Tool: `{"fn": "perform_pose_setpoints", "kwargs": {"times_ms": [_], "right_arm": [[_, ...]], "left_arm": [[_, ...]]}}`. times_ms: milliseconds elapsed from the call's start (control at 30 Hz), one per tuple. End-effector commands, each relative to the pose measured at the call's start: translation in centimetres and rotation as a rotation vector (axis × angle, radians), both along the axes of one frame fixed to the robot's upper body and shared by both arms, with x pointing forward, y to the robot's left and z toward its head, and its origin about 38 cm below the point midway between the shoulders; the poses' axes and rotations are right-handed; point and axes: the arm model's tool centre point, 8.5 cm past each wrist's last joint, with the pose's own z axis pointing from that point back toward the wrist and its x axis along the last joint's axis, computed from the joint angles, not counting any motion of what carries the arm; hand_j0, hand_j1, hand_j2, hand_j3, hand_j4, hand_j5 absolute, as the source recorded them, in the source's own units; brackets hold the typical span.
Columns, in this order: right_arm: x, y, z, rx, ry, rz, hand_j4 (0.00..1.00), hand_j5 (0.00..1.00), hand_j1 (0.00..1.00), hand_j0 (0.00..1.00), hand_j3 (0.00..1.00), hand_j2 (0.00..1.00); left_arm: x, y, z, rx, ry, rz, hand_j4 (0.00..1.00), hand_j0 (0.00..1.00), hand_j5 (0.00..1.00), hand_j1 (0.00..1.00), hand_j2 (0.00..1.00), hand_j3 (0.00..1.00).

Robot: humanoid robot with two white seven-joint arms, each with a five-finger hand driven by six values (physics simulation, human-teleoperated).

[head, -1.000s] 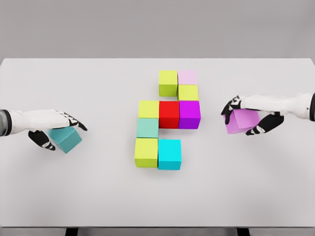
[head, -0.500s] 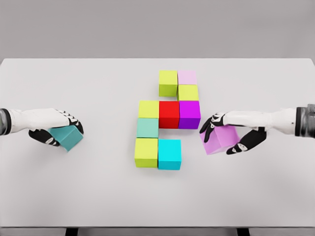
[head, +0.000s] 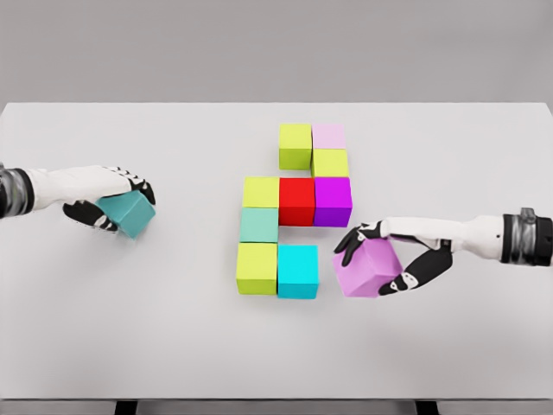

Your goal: Assemble the squares on the desktop into the number 2

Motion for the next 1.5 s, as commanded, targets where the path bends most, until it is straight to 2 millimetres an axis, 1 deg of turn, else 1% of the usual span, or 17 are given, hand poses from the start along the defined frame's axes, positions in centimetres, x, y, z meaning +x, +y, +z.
{"fn": "perform_pose_setpoints", "kwargs": {"times_ms": [0,133,200,300,400,467,500,533,600,767,800,933,967,1167,1200,1400,1467], "right_arm": [[0.1,-0.4,0.3,0.013,0.02,-0.022,0.61,0.61,0.61,0.61,0.61,0.61],[0.2,0.1,0.3,0.037,0.03,-0.018,0.62,0.62,0.62,0.62,0.62,0.62],[0.2,0.1,0.3,0.042,0.039,-0.024,0.62,0.62,0.62,0.62,0.62,0.62],[0.3,-0.1,0.1,0.033,0.048,-0.035,0.62,0.62,0.62,0.62,0.62,0.62],[0.4,0.5,-0.7,0.028,0.079,-0.042,0.62,0.62,0.62,0.62,0.62,0.62],[0.3,0.6,-1.0,0.032,0.088,-0.043,0.62,0.62,0.62,0.62,0.62,0.62],[0.4,0.7,-1.1,0.035,0.091,-0.044,0.62,0.62,0.62,0.62,0.62,0.62],[0.6,0.5,-1.3,0.034,0.092,-0.054,0.62,0.62,0.62,0.62,0.62,0.62],[1.0,-0.1,-1.7,0.027,0.098,-0.076,0.62,0.62,0.62,0.62,0.62,0.62],[1.5,-0.7,-1.5,0.024,0.09,-0.098,0.63,0.63,0.63,0.63,0.63,0.63],[1.6,-0.9,-1.6,0.022,0.091,-0.106,0.64,0.64,0.64,0.64,0.64,0.64],[1.6,-0.7,-1.7,0.027,0.095,-0.103,0.64,0.64,0.64,0.64,0.64,0.64],[1.6,-0.3,-1.9,0.034,0.099,-0.096,0.64,0.64,0.64,0.64,0.64,0.64],[1.6,0.0,-2.0,0.04,0.1,-0.092,0.64,0.64,0.64,0.64,0.64,0.64],[1.8,-0.3,-2.1,0.037,0.102,-0.101,0.64,0.64,0.64,0.64,0.64,0.64],[2.0,0.1,-2.4,0.046,0.104,-0.102,0.65,0.65,0.65,0.65,0.65,0.65],[2.2,-0.2,-2.5,0.043,0.107,-0.112,0.65,0.65,0.65,0.65,0.65,0.65]], "left_arm": [[0.4,-0.6,-0.3,-0.016,0.01,0.038,0.43,0.43,0.43,0.43,0.43,0.43],[1.5,-2.0,-0.2,-0.039,0.012,0.106,0.43,0.43,0.43,0.43,0.43,0.43],[2.2,-2.7,0.6,-0.053,-0.005,0.115,0.42,0.42,0.42,0.42,0.42,0.42],[3.5,-3.5,0.9,-0.074,0.0,0.188,0.41,0.41,0.41,0.41,0.41,0.41],[4.5,-4.7,0.9,-0.096,0.012,0.256,0.4,0.4,0.4,0.4,0.4,0.4],[5.1,-5.1,1.3,-0.104,0.011,0.288,0.4,0.4,0.4,0.4,0.4,0.4],[5.5,-5.4,1.0,-0.111,0.022,0.309,0.39,0.39,0.39,0.39,0.39,0.39],[5.9,-5.8,1.2,-0.122,0.023,0.318,0.39,0.39,0.39,0.39,0.39,0.39],[6.1,-6.4,1.0,-0.132,0.029,0.321,0.37,0.37,0.37,0.37,0.37,0.37],[7.2,-7.9,0.9,-0.155,0.048,0.367,0.36,0.36,0.36,0.36,0.36,0.36],[7.5,-8.4,1.2,-0.163,0.045,0.371,0.36,0.36,0.36,0.36,0.36,0.36],[8.4,-9.9,1.1,-0.185,0.068,0.403,0.34,0.34,0.34,0.34,0.34,0.34],[8.8,-10.3,1.1,-0.191,0.069,0.405,0.34,0.34,0.34,0.34,0.34,0.34],[10.7,-12.5,0.8,-0.212,0.091,0.431,0.31,0.31,0.31,0.31,0.31,0.31],[11.1,-12.9,0.6,-0.215,0.1,0.439,0.31,0.31,0.31,0.31,0.31,0.31],[12.3,-15.6,0.0,-0.228,0.127,0.445,0.31,0.31,0.31,0.31,0.31,0.31],[12.8,-16.3,0.2,-0.232,0.13,0.448,0.31,0.31,0.31,0.31,0.31,0.31]]}}
